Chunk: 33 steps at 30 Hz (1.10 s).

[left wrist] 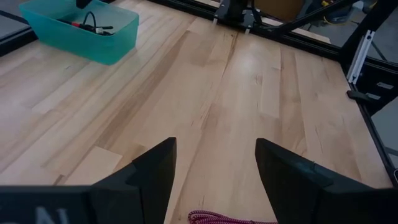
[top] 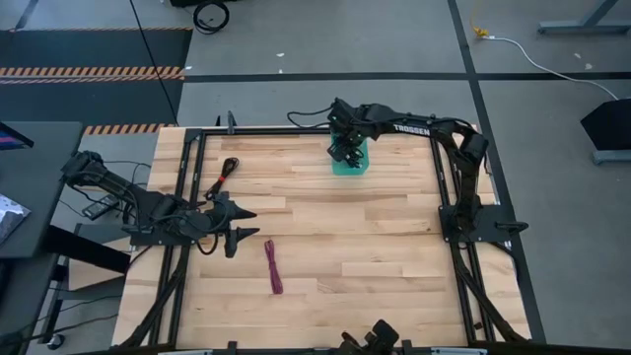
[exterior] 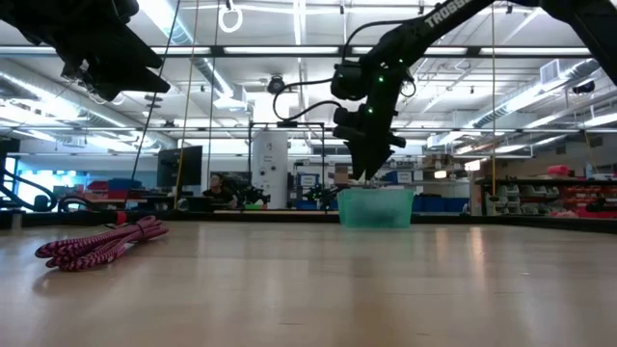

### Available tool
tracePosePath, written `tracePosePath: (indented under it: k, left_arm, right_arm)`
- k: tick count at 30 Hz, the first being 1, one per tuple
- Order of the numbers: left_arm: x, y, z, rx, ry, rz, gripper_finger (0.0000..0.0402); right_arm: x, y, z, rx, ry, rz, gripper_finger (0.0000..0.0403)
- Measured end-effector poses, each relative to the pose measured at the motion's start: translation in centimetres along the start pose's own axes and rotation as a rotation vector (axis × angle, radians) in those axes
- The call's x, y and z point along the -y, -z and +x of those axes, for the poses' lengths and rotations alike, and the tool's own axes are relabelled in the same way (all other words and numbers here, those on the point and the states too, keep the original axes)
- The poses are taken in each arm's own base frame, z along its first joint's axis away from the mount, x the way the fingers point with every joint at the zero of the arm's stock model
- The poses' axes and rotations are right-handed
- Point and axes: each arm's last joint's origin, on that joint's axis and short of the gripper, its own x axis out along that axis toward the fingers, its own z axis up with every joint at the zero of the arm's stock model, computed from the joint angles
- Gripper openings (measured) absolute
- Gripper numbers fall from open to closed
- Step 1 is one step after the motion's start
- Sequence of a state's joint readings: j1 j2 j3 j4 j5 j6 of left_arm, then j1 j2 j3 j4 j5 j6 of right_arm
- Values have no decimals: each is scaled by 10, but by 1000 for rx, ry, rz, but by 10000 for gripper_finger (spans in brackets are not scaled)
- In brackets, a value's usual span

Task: Pick and place USB-C Cables
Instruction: Put the black charger cable into the green bin

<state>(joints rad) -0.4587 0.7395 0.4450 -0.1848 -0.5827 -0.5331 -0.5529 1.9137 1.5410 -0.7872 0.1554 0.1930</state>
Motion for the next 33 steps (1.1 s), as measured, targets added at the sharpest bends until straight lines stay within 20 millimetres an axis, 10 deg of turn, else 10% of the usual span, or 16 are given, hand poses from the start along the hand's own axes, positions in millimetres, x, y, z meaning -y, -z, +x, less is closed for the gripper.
tracePosePath:
  k: [26,33]
  left_arm:
    - [13,14,-1,-122,169,266,227]
    - [-15,17,-3,32,-378,68,227]
  right_arm:
    - [-167,69,-52,-50,-617,-655,197]
    - [-232,107,-83,170,-746,-964,196]
